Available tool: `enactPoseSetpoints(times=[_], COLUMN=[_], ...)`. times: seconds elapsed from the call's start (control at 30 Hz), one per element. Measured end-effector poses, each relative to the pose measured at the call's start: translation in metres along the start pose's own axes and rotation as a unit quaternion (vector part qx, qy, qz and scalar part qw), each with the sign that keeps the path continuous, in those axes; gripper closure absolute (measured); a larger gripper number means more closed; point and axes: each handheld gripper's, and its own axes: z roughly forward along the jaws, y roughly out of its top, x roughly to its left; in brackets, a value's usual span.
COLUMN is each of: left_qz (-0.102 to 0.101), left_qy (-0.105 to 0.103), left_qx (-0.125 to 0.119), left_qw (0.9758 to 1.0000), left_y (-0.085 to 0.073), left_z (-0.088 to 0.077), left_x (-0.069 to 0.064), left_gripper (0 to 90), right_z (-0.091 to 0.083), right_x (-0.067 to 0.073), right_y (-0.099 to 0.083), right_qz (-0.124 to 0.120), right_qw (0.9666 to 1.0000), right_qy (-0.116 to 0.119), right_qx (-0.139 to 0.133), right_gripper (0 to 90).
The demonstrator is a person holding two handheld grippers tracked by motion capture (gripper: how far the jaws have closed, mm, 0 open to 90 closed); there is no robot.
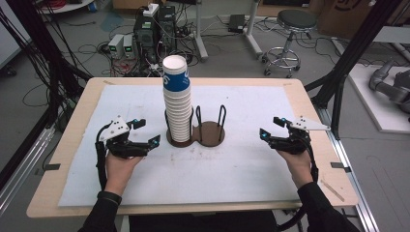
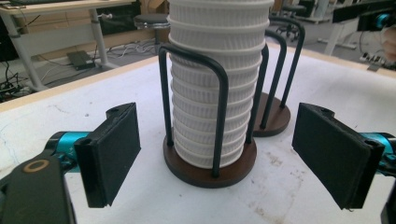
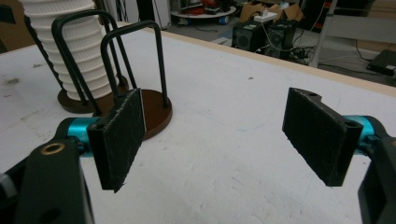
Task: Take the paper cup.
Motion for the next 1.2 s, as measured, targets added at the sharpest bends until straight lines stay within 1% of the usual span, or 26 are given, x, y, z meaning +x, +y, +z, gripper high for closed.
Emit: enactPoseSetpoints(times=[0.03,0.13,0.2,0.27,0.37,0.4,0.5,0.63,0.73,0.8,0.83,0.9,0.97,1.1,1.2], left_qz=[0.001,0.001,0.003,0.002,0.002,0.002,0.002,0.015,0.01,0.014,0.015,0.015,0.011,0.01,0.006], left_qy=[0.002,-0.005,-0.003,-0.003,0.001,0.003,0.004,0.003,0.0,0.001,0.0,-0.005,-0.015,-0.022,-0.026], left_qx=[0.002,0.003,0.005,0.013,0.003,0.001,-0.003,-0.006,-0.014,-0.018,-0.022,-0.024,-0.028,-0.034,-0.039], left_qw=[1.0,1.0,1.0,0.9999,1.0,1.0,1.0,0.9999,0.9998,0.9997,0.9997,0.9996,0.9994,0.9991,0.9989], left_y=[0.0,0.0,-0.002,-0.002,-0.001,0.001,0.005,0.013,0.018,0.022,0.024,0.029,0.034,0.044,0.049], left_z=[-0.001,-0.003,-0.004,-0.004,-0.004,-0.004,-0.002,0.0,0.002,0.004,0.005,0.006,0.008,0.012,0.016], left_x=[0.0,0.001,0.001,0.001,0.001,0.001,0.0,-0.001,-0.001,-0.001,-0.001,-0.001,-0.001,0.001,0.004], left_gripper=[15.1,15.0,15.0,15.0,15.0,15.0,15.0,15.0,13.4,12.2,10.2,10.1,9.2,8.2,7.2], right_z=[0.0,0.001,0.003,0.004,0.003,0.002,0.001,-0.002,-0.003,-0.005,-0.005,-0.004,-0.004,-0.004,-0.004], right_x=[0.0,-0.003,-0.005,-0.005,-0.002,-0.001,-0.001,0.0,0.001,0.003,0.003,0.002,0.002,0.002,0.002], right_y=[0.0,0.0,0.0,0.0,0.002,0.003,0.003,0.004,0.005,0.006,0.006,0.006,0.006,0.006,0.006], right_qz=[0.0,0.005,0.008,0.006,-0.003,-0.009,-0.009,-0.013,-0.019,-0.024,-0.022,-0.023,-0.019,-0.019,-0.021], right_qw=[1.0,0.9999,0.9999,0.9998,0.9998,0.9998,0.9998,0.9999,0.9998,0.9996,0.9997,0.9997,0.9998,0.9998,0.9998], right_qy=[0.0,-0.002,0.002,-0.001,0.001,0.001,0.002,0.0,-0.002,-0.005,-0.003,-0.005,-0.004,-0.002,-0.001], right_qx=[0.0,-0.009,-0.014,-0.018,-0.02,-0.019,-0.017,-0.011,-0.011,-0.01,-0.008,-0.006,-0.007,-0.001,-0.001], right_gripper=[21.6,21.6,21.6,21.6,21.6,21.6,21.6,21.6,21.6,21.6,21.6,21.6,21.6,21.6,21.6])
